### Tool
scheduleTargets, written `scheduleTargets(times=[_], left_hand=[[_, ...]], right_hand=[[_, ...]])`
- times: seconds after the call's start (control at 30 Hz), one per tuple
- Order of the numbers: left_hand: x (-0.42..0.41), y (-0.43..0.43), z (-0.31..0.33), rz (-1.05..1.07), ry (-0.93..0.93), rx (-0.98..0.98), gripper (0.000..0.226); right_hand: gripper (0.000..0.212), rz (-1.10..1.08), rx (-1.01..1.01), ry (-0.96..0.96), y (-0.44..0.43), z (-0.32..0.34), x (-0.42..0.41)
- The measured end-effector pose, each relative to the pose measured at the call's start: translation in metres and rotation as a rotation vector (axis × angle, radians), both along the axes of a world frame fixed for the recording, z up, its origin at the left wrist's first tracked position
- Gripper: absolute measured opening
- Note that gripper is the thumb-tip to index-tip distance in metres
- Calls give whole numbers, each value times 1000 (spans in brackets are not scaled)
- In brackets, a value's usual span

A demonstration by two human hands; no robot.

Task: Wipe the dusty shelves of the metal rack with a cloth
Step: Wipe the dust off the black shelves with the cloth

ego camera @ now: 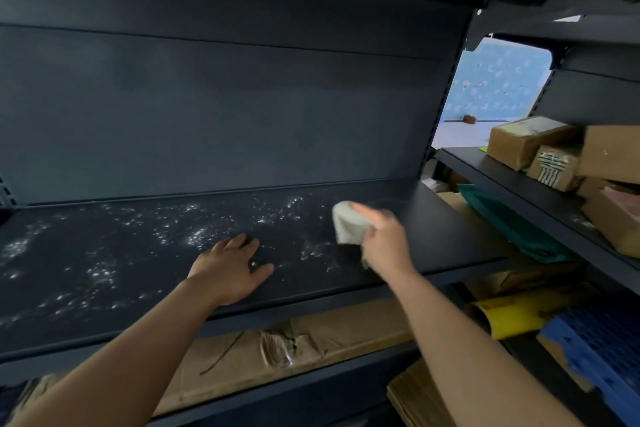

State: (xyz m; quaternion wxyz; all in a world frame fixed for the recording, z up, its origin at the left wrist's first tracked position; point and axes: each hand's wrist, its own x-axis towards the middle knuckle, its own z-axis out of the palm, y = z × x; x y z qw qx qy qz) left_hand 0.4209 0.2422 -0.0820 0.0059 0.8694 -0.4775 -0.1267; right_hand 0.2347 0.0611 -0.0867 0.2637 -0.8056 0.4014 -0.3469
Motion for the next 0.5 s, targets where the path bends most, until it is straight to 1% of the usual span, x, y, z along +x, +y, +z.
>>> scheduleTargets(times=[0.07,0.13,0.2,0.27,0.33,0.4,0.43,0.47,0.5], left_hand=[[1,3,-1,-24,-11,5,75],[1,2,-1,-33,-25,14,74],[1,1,-1,-37,-36,18,74],[2,1,-1,-40,-31,17,74],[2,2,-2,-45,-31,12,74],[3,2,-2,-44,-30,5,74],[4,2,-2,-44,-27,5,74],[4,1,0,-45,-24,4,72],[5,0,1,-44,-12,0,71]], right_hand=[[57,-112,27,131,-21,1,-29],[53,-143,68,316,-24,-8,-45],[52,-125,24,443,-8,-17,-36],[51,-91,-67,496,15,-20,-16],[52,-4,-114,484,36,-20,6],[55,149,-91,435,51,-19,22],[54,217,-58,393,57,-18,27],[53,246,-20,311,61,-15,29],[51,218,20,205,61,-10,27]])
